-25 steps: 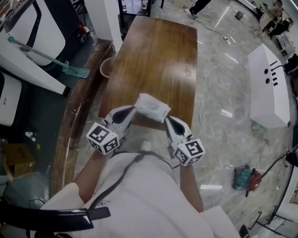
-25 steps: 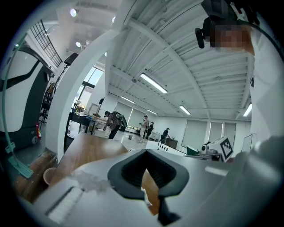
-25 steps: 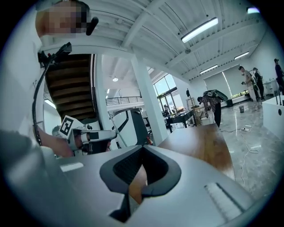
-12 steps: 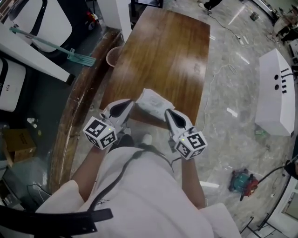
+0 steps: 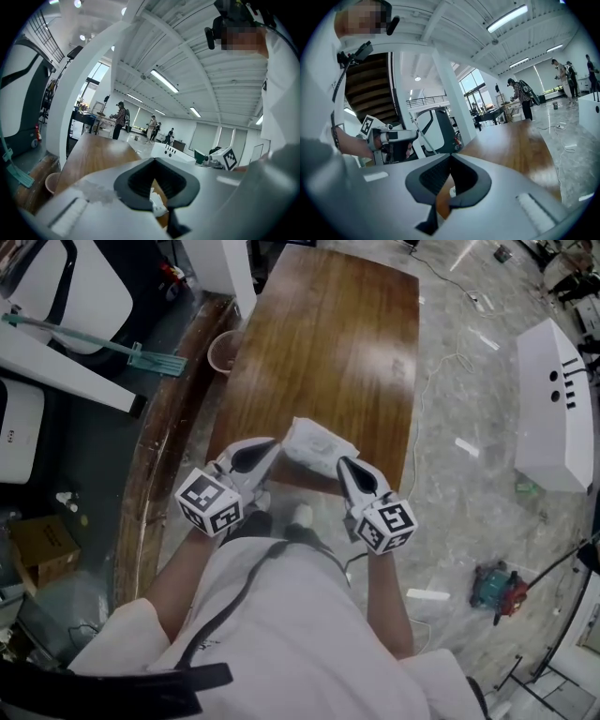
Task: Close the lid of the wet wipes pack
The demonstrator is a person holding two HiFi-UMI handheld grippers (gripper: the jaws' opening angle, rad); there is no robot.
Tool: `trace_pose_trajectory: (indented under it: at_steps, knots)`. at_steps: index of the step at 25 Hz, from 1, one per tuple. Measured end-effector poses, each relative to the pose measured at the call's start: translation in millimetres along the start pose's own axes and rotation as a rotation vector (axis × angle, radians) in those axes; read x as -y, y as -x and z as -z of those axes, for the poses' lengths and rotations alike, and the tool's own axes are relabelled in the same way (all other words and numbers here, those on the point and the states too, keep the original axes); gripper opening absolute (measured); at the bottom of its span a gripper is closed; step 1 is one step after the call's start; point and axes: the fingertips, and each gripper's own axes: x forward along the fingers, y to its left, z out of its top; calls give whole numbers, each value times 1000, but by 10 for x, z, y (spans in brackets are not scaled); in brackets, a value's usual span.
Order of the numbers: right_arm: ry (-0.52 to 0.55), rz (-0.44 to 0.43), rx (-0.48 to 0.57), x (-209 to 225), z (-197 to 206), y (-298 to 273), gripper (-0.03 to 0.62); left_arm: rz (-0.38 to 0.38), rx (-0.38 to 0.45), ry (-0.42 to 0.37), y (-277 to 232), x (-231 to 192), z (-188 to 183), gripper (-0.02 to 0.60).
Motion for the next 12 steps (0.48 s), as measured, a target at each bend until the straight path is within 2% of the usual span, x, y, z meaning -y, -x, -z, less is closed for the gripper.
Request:
trace_pose_trajectory:
  at_steps: [7, 12]
  knots:
    - [-26, 81, 30, 95, 19, -76, 6, 65, -81, -26, -157, -106, 206, 3]
    - [6, 129, -31, 313, 186, -163, 9, 87, -140, -44, -339, -192, 430, 5]
